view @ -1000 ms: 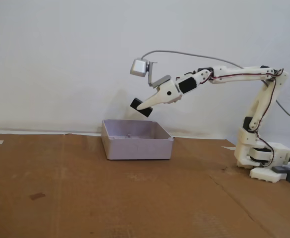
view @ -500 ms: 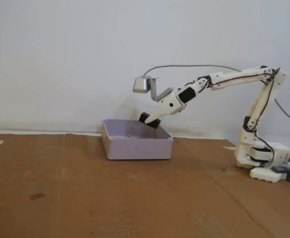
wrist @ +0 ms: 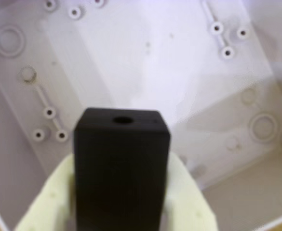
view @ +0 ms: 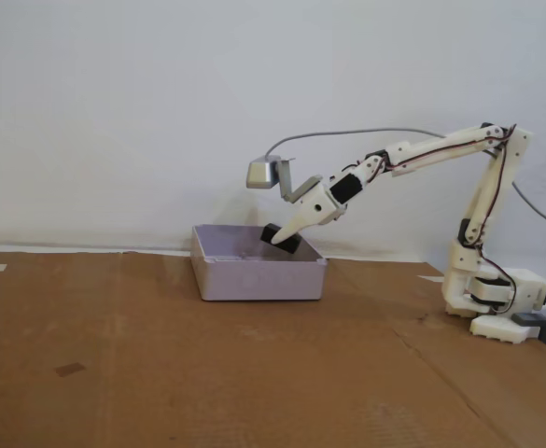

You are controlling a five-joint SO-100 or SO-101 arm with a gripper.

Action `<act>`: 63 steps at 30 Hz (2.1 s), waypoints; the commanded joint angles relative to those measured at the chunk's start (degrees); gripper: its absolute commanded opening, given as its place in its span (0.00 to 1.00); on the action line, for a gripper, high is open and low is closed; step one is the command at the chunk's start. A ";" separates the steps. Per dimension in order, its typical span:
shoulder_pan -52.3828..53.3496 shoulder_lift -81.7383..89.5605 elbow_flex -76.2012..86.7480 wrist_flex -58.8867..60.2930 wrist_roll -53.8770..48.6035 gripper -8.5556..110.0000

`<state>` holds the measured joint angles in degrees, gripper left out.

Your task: Grasp a block and put it in the box.

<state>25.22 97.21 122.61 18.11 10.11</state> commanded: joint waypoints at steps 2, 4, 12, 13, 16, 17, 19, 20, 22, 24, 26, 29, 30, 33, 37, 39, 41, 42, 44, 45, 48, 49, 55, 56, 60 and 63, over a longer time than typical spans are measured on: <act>-0.97 -0.18 -3.96 -4.66 -0.70 0.13; -1.05 -1.23 -4.04 -5.71 -1.49 0.13; -1.05 -4.22 -4.13 -7.38 -3.43 0.13; -1.05 -4.57 -4.13 -7.38 -3.43 0.13; -1.05 -5.71 -4.13 -8.17 -3.43 0.13; -1.05 -6.24 -4.13 -9.05 -3.43 0.13; -1.05 -7.38 -4.13 -10.90 -3.43 0.13; -1.05 -8.09 -4.22 -11.87 -3.43 0.13; -1.05 -9.23 -4.75 -12.66 -3.43 0.13; -1.05 -10.20 -5.54 -13.01 -3.43 0.13; -1.05 -11.25 -6.42 -13.01 -3.43 0.13; -1.05 -12.57 -7.73 -13.10 -3.43 0.13; -1.05 -12.92 -8.17 -13.10 -3.43 0.13; -0.97 -13.54 -8.79 -13.10 -3.43 0.13; -0.79 -13.71 -8.70 -13.10 -3.43 0.13; -0.70 -13.71 -8.53 -13.10 -3.43 0.13; -0.62 -13.71 -8.44 -13.10 -3.43 0.13; -0.62 -13.71 -8.44 -13.10 -3.43 0.14; -0.62 -13.71 -8.44 -13.10 -3.43 0.17; -0.70 -13.71 -8.44 -13.10 -3.43 0.19; -0.97 -13.71 -8.44 -13.10 -3.43 0.23; -0.97 -13.71 -8.44 -13.10 -3.43 0.24; -0.88 -13.71 -8.70 -13.10 -3.43 0.24; -0.70 -13.71 -8.70 -13.10 -3.43 0.24; -0.53 -13.71 -8.70 -13.10 -3.43 0.27; -0.79 -13.54 -8.79 -13.10 -3.43 0.35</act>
<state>24.35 81.56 120.41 7.91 7.12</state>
